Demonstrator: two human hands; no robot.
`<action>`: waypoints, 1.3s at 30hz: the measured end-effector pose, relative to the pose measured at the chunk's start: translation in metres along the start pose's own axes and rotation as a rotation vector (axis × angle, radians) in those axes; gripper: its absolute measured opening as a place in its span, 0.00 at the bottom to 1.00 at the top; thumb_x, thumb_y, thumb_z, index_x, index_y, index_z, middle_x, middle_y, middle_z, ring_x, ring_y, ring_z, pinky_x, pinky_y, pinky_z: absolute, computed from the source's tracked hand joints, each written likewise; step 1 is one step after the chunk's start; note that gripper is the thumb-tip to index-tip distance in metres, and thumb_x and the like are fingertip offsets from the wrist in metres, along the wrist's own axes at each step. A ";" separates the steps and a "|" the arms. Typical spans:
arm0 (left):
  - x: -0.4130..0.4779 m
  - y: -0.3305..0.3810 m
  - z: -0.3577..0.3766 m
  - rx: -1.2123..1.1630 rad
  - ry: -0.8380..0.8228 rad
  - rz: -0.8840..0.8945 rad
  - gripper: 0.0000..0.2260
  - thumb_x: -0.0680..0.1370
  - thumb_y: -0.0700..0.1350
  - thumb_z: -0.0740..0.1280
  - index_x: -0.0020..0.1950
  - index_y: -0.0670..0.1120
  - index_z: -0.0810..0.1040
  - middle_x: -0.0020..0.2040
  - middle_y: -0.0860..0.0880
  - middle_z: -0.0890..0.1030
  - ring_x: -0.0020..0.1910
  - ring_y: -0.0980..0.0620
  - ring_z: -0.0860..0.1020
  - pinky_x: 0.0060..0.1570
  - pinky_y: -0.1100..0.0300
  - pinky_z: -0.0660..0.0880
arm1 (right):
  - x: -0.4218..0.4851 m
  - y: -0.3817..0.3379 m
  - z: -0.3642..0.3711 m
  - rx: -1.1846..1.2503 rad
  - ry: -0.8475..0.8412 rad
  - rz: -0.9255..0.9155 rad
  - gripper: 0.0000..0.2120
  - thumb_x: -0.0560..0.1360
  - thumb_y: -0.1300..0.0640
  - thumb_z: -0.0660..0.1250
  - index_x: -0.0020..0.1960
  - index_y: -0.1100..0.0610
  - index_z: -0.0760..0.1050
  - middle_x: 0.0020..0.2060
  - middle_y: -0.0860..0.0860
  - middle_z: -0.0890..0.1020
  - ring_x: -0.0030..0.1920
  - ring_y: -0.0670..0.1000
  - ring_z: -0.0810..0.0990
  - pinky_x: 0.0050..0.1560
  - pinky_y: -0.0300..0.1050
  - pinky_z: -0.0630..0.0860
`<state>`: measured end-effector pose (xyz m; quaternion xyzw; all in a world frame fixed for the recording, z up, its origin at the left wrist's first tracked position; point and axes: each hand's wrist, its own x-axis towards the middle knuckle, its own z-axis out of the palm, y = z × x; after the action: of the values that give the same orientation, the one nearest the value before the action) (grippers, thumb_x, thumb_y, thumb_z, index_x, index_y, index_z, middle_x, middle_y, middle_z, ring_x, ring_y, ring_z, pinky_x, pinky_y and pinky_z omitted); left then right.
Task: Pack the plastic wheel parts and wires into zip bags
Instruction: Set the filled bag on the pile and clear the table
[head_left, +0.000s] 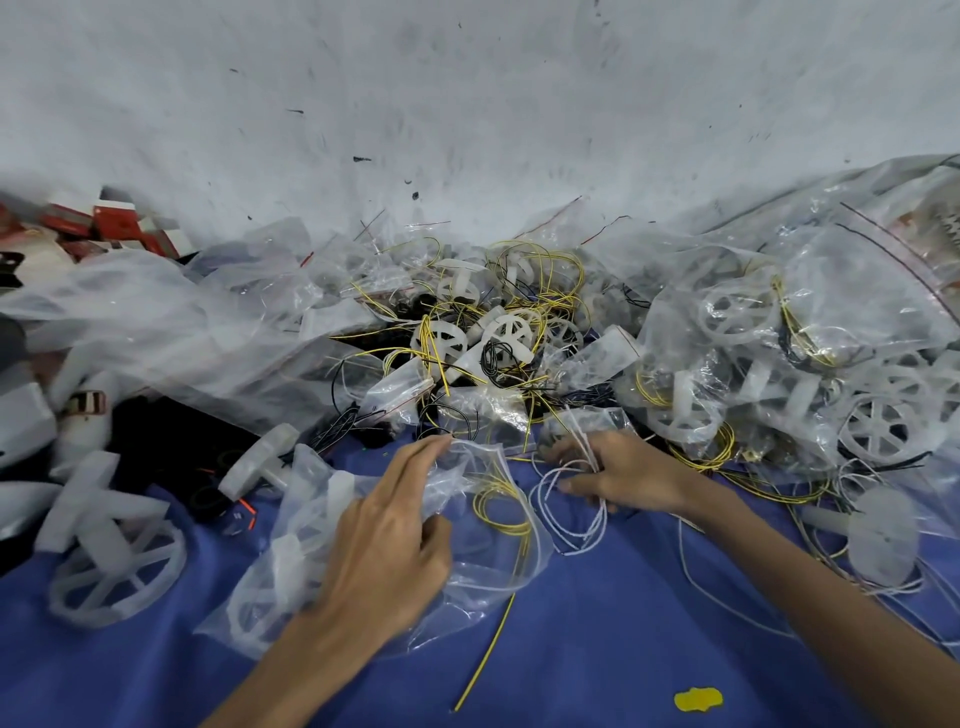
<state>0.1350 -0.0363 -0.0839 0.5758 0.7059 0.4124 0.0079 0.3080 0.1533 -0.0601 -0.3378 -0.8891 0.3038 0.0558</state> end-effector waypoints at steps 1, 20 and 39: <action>0.000 0.000 0.000 -0.004 -0.006 -0.003 0.31 0.68 0.32 0.66 0.70 0.48 0.68 0.68 0.54 0.71 0.24 0.59 0.70 0.40 0.54 0.75 | 0.006 0.000 0.002 -0.100 -0.004 -0.004 0.14 0.72 0.55 0.71 0.57 0.48 0.76 0.45 0.42 0.79 0.45 0.46 0.79 0.46 0.38 0.73; -0.001 0.006 -0.004 -0.009 -0.013 -0.004 0.30 0.69 0.33 0.65 0.71 0.48 0.67 0.68 0.54 0.71 0.27 0.62 0.72 0.40 0.63 0.69 | -0.048 -0.025 -0.018 0.655 0.105 0.098 0.08 0.78 0.64 0.59 0.52 0.58 0.76 0.34 0.57 0.83 0.28 0.49 0.77 0.26 0.39 0.72; -0.003 0.011 -0.002 -0.137 -0.009 -0.018 0.28 0.69 0.39 0.61 0.70 0.50 0.67 0.67 0.59 0.68 0.29 0.64 0.73 0.43 0.71 0.64 | -0.045 -0.048 -0.002 1.510 -0.180 -0.250 0.06 0.72 0.62 0.69 0.45 0.65 0.77 0.30 0.54 0.77 0.25 0.46 0.74 0.22 0.32 0.70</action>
<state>0.1441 -0.0397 -0.0774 0.5695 0.6809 0.4572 0.0542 0.3162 0.0973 -0.0256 -0.0791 -0.4733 0.8460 0.2324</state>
